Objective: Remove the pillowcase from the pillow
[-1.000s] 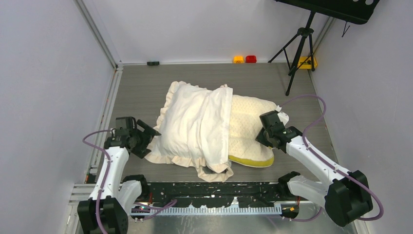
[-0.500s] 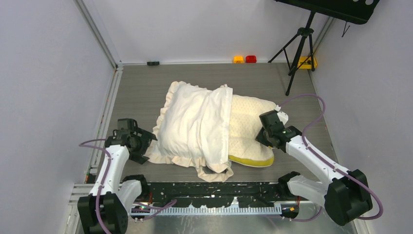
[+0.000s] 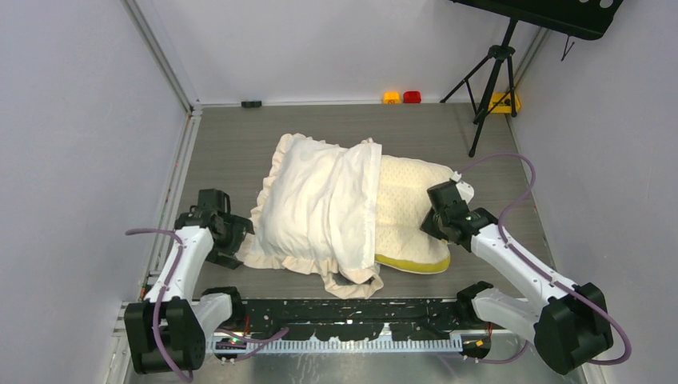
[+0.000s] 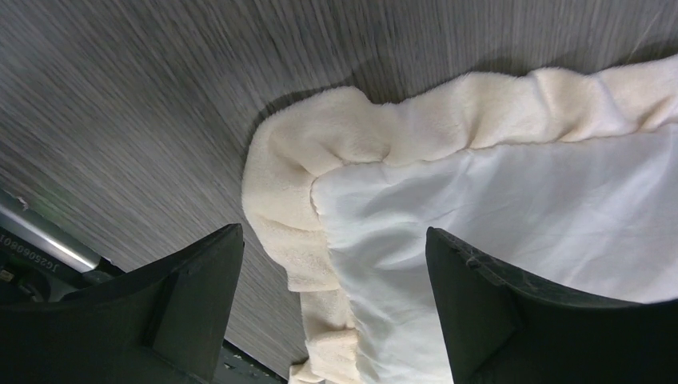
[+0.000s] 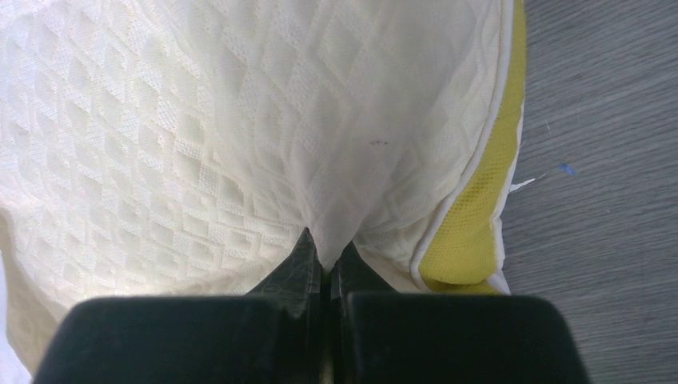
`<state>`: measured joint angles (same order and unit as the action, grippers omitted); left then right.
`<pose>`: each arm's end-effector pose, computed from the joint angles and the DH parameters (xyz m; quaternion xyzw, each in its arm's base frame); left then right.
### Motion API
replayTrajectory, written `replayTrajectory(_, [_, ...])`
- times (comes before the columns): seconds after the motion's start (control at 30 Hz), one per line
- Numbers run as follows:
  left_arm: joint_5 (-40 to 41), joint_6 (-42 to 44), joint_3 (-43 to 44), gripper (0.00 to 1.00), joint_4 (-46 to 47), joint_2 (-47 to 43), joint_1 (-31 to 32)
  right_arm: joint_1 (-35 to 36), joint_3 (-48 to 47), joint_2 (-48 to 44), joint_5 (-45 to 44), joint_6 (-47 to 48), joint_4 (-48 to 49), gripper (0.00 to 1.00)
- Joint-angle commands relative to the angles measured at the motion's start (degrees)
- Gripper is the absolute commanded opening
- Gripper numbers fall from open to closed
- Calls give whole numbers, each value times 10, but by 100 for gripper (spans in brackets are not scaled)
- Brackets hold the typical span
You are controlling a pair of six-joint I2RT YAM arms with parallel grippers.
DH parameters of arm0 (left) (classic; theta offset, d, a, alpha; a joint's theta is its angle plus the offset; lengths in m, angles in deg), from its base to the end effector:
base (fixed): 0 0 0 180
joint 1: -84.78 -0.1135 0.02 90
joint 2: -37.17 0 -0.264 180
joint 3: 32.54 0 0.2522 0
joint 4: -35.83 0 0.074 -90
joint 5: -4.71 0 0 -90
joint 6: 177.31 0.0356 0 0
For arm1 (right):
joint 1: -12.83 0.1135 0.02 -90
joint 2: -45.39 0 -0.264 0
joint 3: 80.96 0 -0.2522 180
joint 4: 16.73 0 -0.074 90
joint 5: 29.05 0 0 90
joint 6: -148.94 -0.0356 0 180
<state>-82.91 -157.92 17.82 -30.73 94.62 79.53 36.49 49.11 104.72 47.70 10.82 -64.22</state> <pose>0.1583 0.0160 0.1998 -0.6107 0.7788 -0.0595 0.1308 0.1805 0.0702 0.2084 0.2338 0.9236 0.0763 0.2941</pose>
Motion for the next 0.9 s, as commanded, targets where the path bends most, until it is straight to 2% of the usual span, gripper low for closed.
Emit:
replayTrajectory(0.0, [14,-53,-4,85,43,43,34,-1,-22,-21,-30,15,37,0])
replayTrajectory(0.27, [30,-69,12,81,71,119,65,-1,-30,-44,-41,24,12,0])
replayTrajectory(0.4, [25,-78,1,74,91,136,70,-2,-22,-49,-38,19,18,0])
replayTrajectory(0.43, [21,-80,-3,70,100,140,70,-1,-22,-48,-39,19,19,0])
replayTrajectory(0.47, [17,-80,-8,60,108,142,70,-1,-24,-45,-43,21,18,0])
replayTrajectory(0.53, [23,-77,-10,19,120,140,70,-9,-37,-39,-63,22,0,0])
replayTrajectory(0.57, [37,-73,-7,2,122,135,68,-18,-44,-38,-67,23,-8,0])
replayTrajectory(0.67, [70,-40,0,0,148,118,47,-43,-57,-47,-71,32,-25,0])
replayTrajectory(0.73, [73,-10,14,0,150,115,8,-57,-66,-59,-88,33,-39,0])
replayTrajectory(0.87, [133,51,99,0,75,114,-60,-76,-89,-85,-181,12,-83,0])
